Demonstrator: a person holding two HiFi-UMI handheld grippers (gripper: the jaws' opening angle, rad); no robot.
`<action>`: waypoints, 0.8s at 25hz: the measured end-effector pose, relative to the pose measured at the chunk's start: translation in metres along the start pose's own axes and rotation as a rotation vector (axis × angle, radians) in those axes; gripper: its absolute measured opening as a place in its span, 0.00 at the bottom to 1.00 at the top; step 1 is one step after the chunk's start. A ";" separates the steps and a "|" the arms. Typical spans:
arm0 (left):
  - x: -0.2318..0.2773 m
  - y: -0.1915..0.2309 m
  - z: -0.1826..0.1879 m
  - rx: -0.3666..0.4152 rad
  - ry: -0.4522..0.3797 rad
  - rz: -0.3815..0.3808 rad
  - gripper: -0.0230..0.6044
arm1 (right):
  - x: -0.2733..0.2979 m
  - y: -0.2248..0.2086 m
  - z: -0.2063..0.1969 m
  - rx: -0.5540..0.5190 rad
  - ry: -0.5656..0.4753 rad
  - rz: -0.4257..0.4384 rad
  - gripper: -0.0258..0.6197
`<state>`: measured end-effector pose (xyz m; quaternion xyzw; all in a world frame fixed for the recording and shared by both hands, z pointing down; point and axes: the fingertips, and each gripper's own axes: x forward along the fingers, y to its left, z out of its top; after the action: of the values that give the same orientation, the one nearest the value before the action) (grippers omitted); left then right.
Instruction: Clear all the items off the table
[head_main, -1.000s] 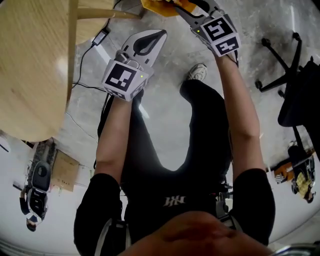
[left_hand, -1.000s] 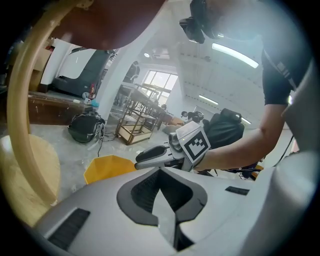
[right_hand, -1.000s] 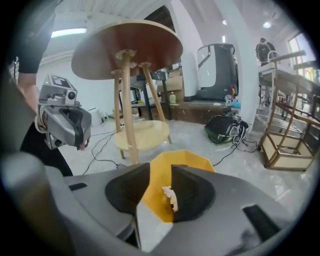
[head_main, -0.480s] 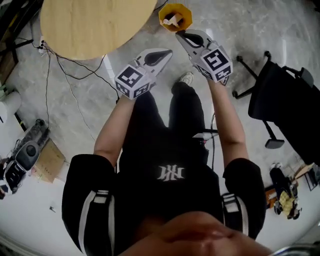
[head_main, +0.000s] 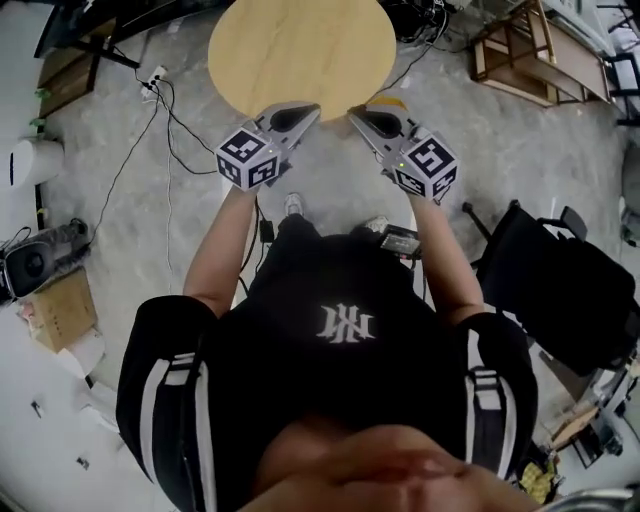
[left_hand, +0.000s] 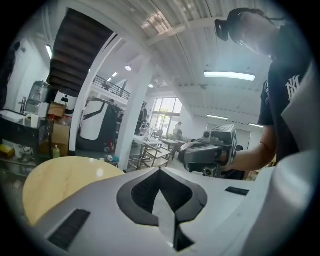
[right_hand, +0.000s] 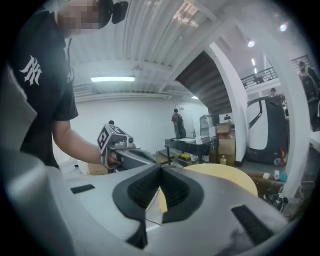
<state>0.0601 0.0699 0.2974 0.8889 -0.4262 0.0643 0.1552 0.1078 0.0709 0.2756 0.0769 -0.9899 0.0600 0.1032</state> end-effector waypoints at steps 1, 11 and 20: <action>-0.015 0.008 0.008 0.004 -0.005 0.004 0.06 | 0.010 0.009 0.011 0.002 -0.012 0.009 0.04; -0.130 0.066 0.027 0.029 -0.019 -0.023 0.06 | 0.080 0.040 0.035 0.112 -0.049 0.042 0.05; -0.171 0.067 0.003 -0.023 -0.029 -0.123 0.06 | 0.109 0.070 0.047 0.143 -0.072 0.047 0.04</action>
<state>-0.0995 0.1556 0.2670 0.9123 -0.3739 0.0371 0.1628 -0.0178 0.1176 0.2463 0.0628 -0.9876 0.1304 0.0603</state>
